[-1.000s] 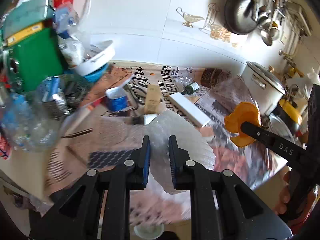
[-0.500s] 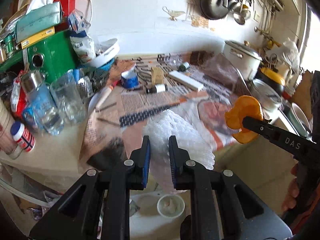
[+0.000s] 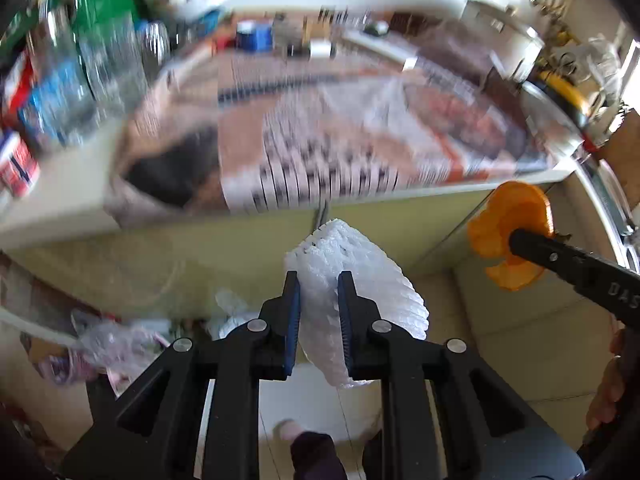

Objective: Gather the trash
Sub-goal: 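Carry the foam net and orange peel down and drop them into the bin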

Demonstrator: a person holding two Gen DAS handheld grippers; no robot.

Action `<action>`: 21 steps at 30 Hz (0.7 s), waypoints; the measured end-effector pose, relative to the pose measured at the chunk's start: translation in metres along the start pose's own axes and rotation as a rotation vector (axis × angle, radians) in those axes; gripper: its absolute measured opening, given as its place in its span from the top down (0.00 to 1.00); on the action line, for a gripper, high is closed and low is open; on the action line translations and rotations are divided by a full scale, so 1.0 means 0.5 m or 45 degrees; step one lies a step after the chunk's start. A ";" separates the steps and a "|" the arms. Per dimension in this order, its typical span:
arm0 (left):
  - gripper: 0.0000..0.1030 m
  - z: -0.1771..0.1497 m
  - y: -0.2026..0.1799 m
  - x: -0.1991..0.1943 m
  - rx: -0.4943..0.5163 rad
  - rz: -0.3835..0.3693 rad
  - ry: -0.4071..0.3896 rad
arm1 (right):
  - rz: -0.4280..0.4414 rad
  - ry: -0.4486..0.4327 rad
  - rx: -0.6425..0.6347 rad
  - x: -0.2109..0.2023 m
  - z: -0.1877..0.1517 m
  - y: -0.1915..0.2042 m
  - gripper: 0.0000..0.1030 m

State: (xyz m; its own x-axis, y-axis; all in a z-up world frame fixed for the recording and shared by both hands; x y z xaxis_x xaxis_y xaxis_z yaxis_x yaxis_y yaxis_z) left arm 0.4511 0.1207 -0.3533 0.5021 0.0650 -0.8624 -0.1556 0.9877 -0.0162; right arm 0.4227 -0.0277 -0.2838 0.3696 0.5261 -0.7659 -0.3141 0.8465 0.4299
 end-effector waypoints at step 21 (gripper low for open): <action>0.83 -0.429 -0.077 0.599 -0.211 0.057 0.416 | 0.023 0.376 -0.034 0.461 -0.302 -0.320 0.85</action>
State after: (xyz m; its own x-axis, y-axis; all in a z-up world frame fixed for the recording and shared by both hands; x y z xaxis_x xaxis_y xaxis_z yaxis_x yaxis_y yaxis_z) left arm 0.4250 0.0714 -0.7195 0.1973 0.0326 -0.9798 -0.3204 0.9467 -0.0330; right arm 0.4259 -0.0542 -0.6013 0.0943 0.4909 -0.8661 -0.3425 0.8329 0.4347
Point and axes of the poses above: each gripper's, at about its wrist camera, not at the fingertips, and x roughly the way its jaws point, y to its left, z to its top, the point moved 8 cm from there along x, roughly the way its jaws point, and after that the axes turned 9 degrees about z, right-handed, at the moved point
